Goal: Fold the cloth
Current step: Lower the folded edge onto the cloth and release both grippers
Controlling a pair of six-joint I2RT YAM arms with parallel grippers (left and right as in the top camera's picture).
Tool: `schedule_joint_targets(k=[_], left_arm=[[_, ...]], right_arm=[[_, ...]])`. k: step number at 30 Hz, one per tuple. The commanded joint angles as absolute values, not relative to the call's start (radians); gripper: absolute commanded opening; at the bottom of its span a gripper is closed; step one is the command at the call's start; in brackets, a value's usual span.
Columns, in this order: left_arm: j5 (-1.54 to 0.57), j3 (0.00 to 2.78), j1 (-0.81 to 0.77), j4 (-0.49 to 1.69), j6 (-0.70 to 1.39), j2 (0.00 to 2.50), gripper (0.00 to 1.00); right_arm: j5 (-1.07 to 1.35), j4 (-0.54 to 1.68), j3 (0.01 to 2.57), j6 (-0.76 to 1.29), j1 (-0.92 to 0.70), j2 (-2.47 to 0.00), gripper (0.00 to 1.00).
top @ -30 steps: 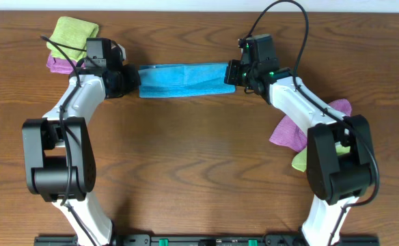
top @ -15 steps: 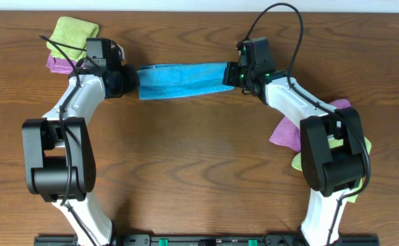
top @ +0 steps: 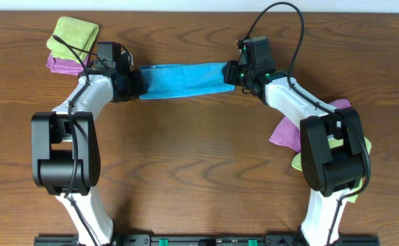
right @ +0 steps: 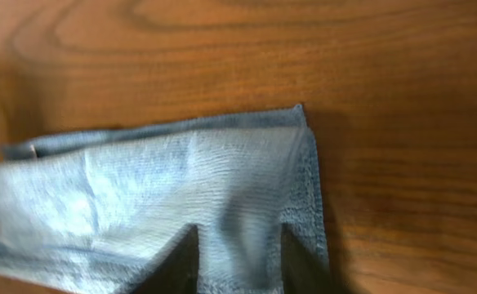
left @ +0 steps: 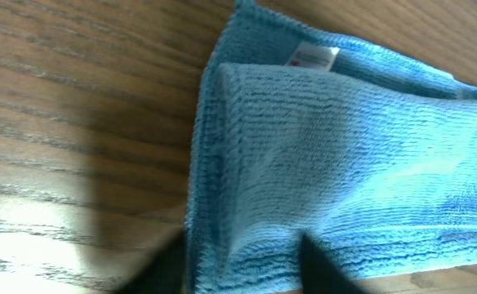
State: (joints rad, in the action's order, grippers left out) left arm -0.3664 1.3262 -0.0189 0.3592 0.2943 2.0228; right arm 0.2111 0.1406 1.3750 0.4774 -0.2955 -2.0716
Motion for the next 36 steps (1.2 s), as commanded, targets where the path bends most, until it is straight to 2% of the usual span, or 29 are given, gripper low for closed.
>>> schedule_joint_targets(k=[1, 2, 4, 5, 6, 7, 8, 9, 10, 11, 19, 36], left_arm=[[-0.356, 1.344, -0.002, 0.370, 0.271, 2.027, 0.78], [-0.364, 1.345, 0.002, 0.374, 0.265, 2.025, 0.84], [-0.364, 1.348, 0.009, 0.386, 0.260, 2.007, 0.85], [-0.364, 1.353, 0.012, 0.393, 0.248, 1.993, 0.84], [-0.364, 1.359, 0.013, 0.397, 0.240, 1.977, 0.81], [-0.364, 1.364, 0.013, 0.399, 0.234, 1.959, 0.73], [-0.365, 1.368, 0.013, 0.400, 0.230, 1.942, 0.61], [-0.366, 1.372, 0.012, 0.400, 0.222, 1.921, 0.41], [-0.366, 1.372, 0.010, 0.398, 0.220, 1.903, 0.14], [-0.363, 1.372, 0.006, 0.396, 0.212, 1.890, 0.06], [-0.270, 1.370, -0.035, 0.398, 0.205, 1.904, 0.06], [-0.361, 1.371, -0.041, 0.527, 0.206, 1.903, 0.06]], right_arm=[[0.207, 0.170, 1.397, 0.478, -0.280, -2.091, 0.53], [0.207, 0.189, 1.405, 0.477, -0.270, -2.090, 0.53], [0.208, 0.231, 1.429, 0.472, -0.247, -2.088, 0.59], [0.215, 0.255, 1.449, 0.466, -0.234, -2.087, 0.57], [0.227, 0.282, 1.475, 0.464, -0.223, -2.085, 0.40], [0.249, 0.313, 1.509, 0.449, -0.214, -2.083, 0.13], [0.263, 0.342, 1.540, 0.436, -0.209, -2.081, 0.02], [0.271, 0.371, 1.573, 0.421, -0.209, -2.081, 0.01], [0.271, 0.402, 1.609, 0.402, -0.210, -2.081, 0.01], [0.268, 0.430, 1.642, 0.369, -0.217, -2.081, 0.02], [0.014, 0.465, 1.674, 0.256, -0.329, -2.117, 0.02], [-0.011, 0.459, 1.674, 0.257, -0.376, -2.292, 0.02]])
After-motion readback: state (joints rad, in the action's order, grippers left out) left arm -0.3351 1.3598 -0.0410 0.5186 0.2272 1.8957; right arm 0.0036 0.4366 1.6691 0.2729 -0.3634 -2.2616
